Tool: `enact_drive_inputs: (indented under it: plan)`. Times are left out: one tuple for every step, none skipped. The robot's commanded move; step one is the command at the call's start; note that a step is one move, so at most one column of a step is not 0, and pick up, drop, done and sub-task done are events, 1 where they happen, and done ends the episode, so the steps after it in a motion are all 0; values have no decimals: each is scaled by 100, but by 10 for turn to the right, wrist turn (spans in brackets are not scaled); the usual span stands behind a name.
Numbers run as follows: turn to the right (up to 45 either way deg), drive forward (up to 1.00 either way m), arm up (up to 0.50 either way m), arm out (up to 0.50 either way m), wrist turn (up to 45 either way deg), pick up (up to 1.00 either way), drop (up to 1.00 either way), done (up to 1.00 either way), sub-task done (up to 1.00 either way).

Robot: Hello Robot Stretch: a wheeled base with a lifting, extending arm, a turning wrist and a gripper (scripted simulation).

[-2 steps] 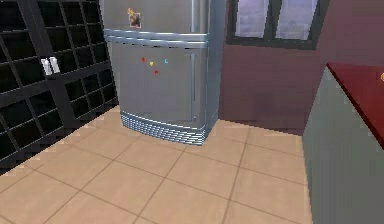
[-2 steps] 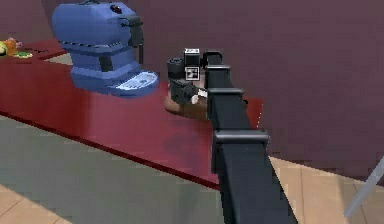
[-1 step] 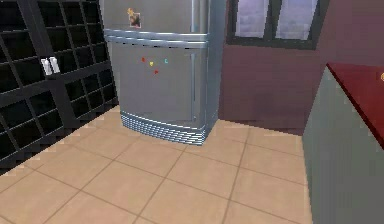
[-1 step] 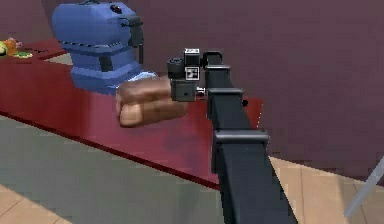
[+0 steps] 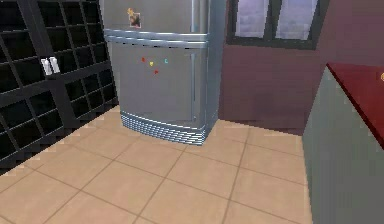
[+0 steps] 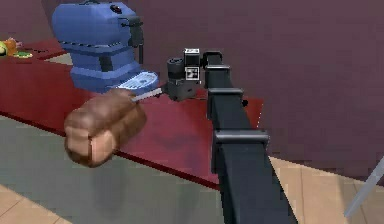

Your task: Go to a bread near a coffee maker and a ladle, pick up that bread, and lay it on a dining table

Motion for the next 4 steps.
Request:
enact_drive_inputs:
  plan:
    - [0, 0, 0, 0, -450, 0, 0, 0, 0]
    - [0, 0, 0, 0, -450, 0, 0, 0, 0]
    - [0, 0, 0, -34, 0, 0, 0, 0, 0]
    - [-450, 0, 0, 0, 0, 0, 0, 0, 0]
